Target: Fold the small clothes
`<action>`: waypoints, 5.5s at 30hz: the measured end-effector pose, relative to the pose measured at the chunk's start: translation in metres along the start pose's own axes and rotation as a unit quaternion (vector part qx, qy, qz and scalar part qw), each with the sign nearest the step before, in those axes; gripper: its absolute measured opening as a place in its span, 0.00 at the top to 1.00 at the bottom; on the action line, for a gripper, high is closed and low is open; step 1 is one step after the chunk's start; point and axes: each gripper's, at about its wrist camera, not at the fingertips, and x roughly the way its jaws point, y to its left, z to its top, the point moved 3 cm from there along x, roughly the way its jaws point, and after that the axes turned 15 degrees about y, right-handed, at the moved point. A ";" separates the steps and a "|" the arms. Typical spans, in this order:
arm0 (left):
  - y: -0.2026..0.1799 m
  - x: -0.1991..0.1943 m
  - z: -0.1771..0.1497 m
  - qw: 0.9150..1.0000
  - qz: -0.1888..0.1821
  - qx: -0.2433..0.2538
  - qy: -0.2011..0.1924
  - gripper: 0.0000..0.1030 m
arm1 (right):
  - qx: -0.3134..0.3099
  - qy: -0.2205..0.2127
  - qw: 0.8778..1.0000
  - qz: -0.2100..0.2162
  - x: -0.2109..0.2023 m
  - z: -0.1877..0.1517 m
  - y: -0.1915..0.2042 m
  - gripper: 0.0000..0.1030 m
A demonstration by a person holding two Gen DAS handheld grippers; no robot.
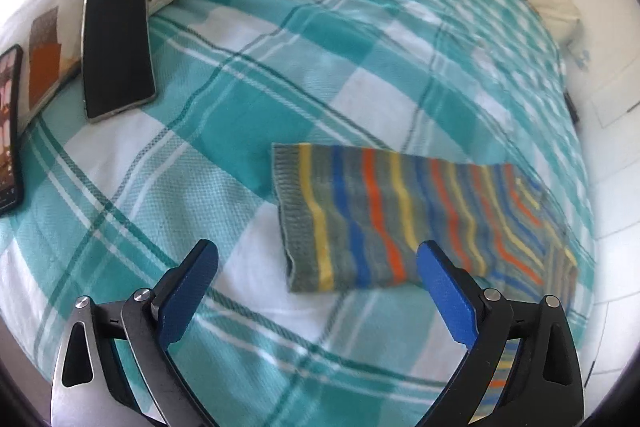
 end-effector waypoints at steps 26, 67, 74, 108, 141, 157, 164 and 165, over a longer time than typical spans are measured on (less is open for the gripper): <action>-0.414 0.039 -0.098 0.920 0.062 0.385 -0.051 0.35 | 0.031 -0.003 0.999 0.041 -0.002 -0.004 -0.018 0.41; -0.159 0.074 -0.287 0.939 0.088 0.331 -0.022 0.01 | -0.051 0.090 0.979 -0.178 0.054 0.006 -0.015 0.32; -0.157 0.075 -0.289 0.939 0.093 0.331 -0.030 0.01 | -0.058 0.082 0.975 -0.198 0.056 -0.001 -0.017 0.25; -0.160 0.079 -0.288 0.938 0.101 0.331 -0.031 0.01 | -0.061 0.077 0.973 -0.209 0.061 0.002 -0.014 0.19; -0.163 0.093 -0.292 0.930 0.122 0.344 -0.031 0.01 | -0.054 0.072 0.970 -0.226 0.073 0.000 -0.021 0.12; -0.099 0.005 -0.283 0.973 0.001 0.227 0.034 0.02 | 0.083 0.081 0.992 -0.046 -0.038 0.005 -0.088 0.15; -0.114 0.041 -0.325 0.951 0.051 0.284 0.115 0.31 | 0.113 0.220 0.969 0.016 0.011 -0.042 -0.092 0.17; -0.120 0.045 -0.331 0.943 0.069 0.302 0.122 0.57 | 0.117 0.242 0.963 0.031 0.023 -0.046 -0.092 0.29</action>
